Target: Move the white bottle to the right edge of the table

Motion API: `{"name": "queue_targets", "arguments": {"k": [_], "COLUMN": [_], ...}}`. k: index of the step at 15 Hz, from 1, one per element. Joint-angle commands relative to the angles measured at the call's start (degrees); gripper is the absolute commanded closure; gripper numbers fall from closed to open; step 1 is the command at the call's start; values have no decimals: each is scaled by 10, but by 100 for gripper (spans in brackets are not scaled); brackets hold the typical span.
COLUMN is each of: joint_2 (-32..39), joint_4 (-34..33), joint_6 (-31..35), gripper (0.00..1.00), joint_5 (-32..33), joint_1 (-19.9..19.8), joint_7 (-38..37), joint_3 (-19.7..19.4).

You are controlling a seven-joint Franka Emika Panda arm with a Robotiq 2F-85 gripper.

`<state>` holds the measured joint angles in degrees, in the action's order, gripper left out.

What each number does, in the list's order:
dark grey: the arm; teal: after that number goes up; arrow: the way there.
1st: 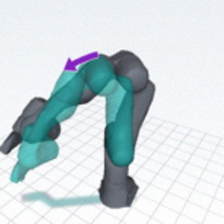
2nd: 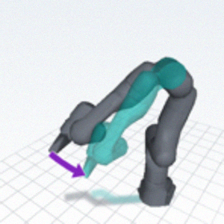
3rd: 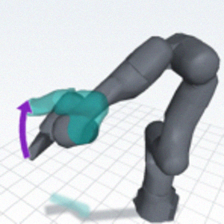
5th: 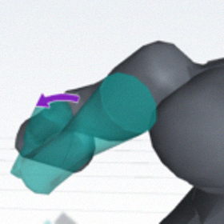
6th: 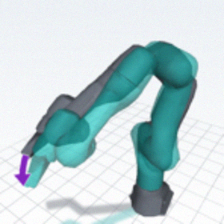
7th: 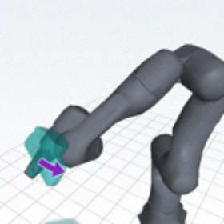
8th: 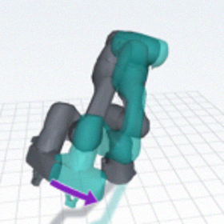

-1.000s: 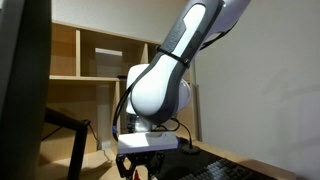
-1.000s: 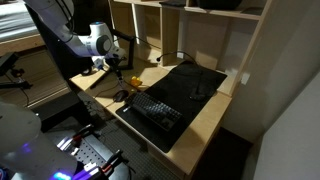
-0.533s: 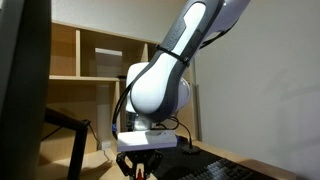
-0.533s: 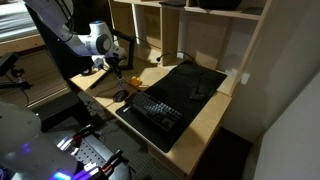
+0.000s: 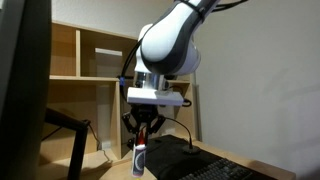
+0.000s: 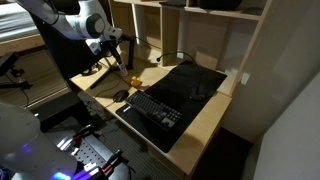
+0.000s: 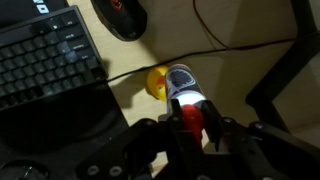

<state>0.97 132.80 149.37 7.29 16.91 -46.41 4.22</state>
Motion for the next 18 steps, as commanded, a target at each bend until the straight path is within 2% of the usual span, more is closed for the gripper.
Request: {"name": "queue_targets", "arguments": {"k": [1, 2, 3, 6, 7, 10, 14, 15, 16, 17, 18], "joint_2": [-134, -170, -100, -168, -157, -160, -167, -163, -167, -162, -162], "joint_4": [48, 56, 20, 42, 41, 46, 49, 42, 46, 49, 49], "joint_6": [-64, -86, -57, -89, -99, -103, -102, -110, -109, -93, -94], "gripper": [94, 94, 74, 74, 94, 94, 94, 94, 94, 74, 74], "joint_5": [-42, -69, -42, -70, -65, -24, 19, 23, -4, 6, 4], "joint_1": [-44, -49, -56, -70, -77, -142, -235, -247, -242, -245, -248], "joint_7": [22, 48, 21, 46, 41, -22, -48, -78, -88, -48, -59], "joint_3": [11, 11, 29, 30, 29, 18, -27, -24, -23, -31, -32]}}
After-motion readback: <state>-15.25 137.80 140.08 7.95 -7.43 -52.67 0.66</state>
